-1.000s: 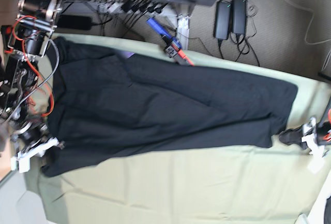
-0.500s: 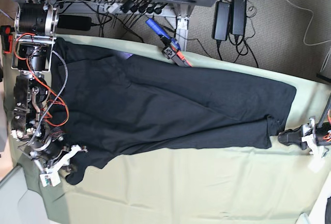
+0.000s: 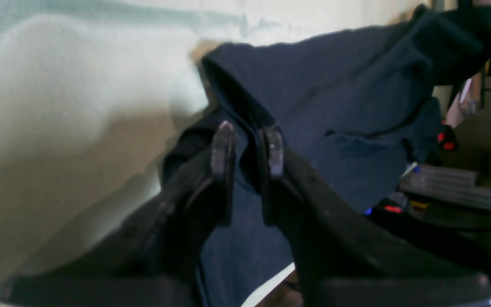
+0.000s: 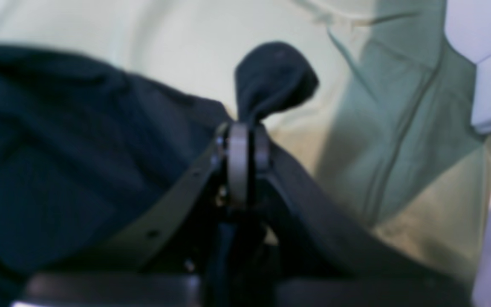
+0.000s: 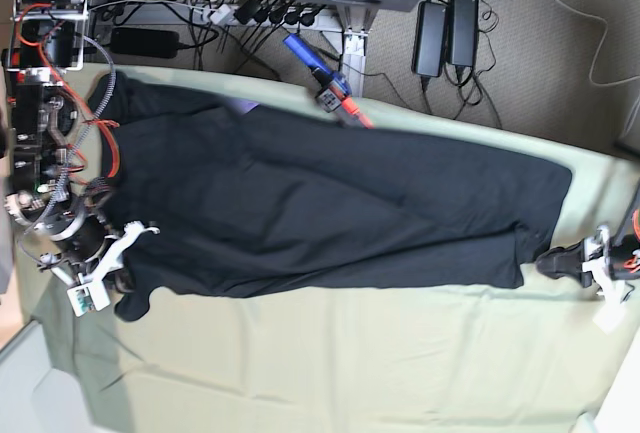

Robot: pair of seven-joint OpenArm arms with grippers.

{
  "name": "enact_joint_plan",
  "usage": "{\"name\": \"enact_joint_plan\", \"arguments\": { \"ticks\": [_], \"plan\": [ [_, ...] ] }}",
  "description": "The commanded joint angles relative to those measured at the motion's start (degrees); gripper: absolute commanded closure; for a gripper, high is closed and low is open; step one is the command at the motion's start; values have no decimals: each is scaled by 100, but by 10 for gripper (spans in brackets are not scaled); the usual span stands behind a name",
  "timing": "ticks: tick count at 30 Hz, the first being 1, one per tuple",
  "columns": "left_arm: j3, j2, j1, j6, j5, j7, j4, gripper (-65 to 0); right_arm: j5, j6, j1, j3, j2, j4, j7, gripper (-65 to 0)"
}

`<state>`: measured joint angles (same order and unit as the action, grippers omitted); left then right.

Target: Fold the T-shirt properly

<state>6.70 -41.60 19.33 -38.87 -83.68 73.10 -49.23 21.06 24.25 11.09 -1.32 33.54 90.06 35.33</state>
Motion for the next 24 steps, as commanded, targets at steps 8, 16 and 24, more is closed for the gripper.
{"name": "enact_joint_plan", "arguments": {
  "ticks": [8,16,24],
  "plan": [
    [-39,-142,125,-113,-132,-37,-76,-138,118,450,-592,229,201,560,-55,0],
    [-39,-144,125,-113,-132,7,-76,-138,511,450,-1228,579,199,1150,234,0],
    [-39,-306,109,-113,-132,42,-76,-138,859,450,-1714,796,197,1388,520,0]
  ]
}}
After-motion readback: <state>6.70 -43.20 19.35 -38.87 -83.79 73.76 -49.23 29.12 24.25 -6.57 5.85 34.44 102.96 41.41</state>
